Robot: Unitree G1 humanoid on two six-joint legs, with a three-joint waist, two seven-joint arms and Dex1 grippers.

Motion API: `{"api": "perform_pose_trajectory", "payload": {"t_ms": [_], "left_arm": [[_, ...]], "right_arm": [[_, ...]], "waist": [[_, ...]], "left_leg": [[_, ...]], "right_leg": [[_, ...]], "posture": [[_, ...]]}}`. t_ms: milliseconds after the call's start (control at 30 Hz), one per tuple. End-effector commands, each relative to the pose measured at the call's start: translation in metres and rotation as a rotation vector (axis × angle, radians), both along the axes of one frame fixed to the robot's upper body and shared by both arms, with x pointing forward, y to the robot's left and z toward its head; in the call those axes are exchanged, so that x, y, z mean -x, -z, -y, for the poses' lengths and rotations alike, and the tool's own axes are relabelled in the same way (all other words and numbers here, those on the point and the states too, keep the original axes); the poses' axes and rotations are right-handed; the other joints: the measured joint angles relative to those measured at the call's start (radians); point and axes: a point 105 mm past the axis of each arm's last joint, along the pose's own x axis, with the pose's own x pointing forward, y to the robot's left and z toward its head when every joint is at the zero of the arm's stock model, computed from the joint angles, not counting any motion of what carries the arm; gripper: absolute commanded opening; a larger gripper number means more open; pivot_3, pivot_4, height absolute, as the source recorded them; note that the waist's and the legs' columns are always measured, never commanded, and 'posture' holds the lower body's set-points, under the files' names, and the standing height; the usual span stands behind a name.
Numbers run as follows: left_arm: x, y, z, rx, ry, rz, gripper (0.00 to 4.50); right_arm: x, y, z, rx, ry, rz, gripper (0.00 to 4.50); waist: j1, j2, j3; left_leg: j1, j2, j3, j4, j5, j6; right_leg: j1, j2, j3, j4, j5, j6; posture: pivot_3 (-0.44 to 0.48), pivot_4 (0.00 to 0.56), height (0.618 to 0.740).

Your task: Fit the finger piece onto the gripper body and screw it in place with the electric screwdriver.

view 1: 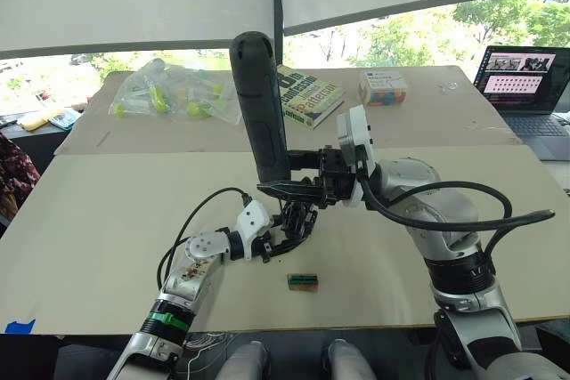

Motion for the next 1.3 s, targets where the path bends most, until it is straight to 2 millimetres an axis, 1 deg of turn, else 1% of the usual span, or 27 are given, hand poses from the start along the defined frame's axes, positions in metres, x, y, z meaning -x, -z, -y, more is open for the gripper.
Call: {"api": "perform_pose_trajectory", "payload": {"t_ms": [33, 300, 933, 1300], "left_arm": [[0.007, 0.016, 0.002, -0.028, 0.014, -0.065, 2.33], [0.008, 0.016, 0.002, -0.025, 0.012, -0.067, 2.33], [0.009, 0.018, 0.003, -0.02, 0.007, -0.074, 2.33], [0.008, 0.018, 0.002, -0.022, 0.003, -0.073, 2.33]], "right_arm": [[0.006, -0.015, 0.001, -0.043, -0.012, 0.085, 1.92], [0.006, -0.015, 0.002, -0.043, -0.008, 0.092, 1.92], [0.003, -0.002, 0.003, -0.025, 0.006, 0.088, 1.92], [0.001, 0.0, 0.003, -0.03, 0.016, 0.093, 1.92]], "waist": [[0.0, 0.0, 0.0], [0.0, 0.0, 0.0], [0.0, 0.0, 0.0], [-0.001, 0.0, 0.0]], "left_leg": [[0.0, 0.0, 0.0, 0.0, 0.0, 0.0], [0.0, 0.0, 0.0, 0.0, 0.0, 0.0], [0.0, 0.0, 0.0, 0.0, 0.0, 0.0], [0.0, 0.0, 0.0, 0.0, 0.0, 0.0]], "right_leg": [[0.0, 0.0, 0.0, 0.0, 0.0, 0.0], [0.0, 0.0, 0.0, 0.0, 0.0, 0.0], [0.0, 0.0, 0.0, 0.0, 0.0, 0.0], [0.0, 0.0, 0.0, 0.0, 0.0, 0.0]], "posture": [[0.0, 0.15, 0.74], [0.0, 0.15, 0.74], [0.0, 0.15, 0.74], [0.0, 0.15, 0.74]]}}
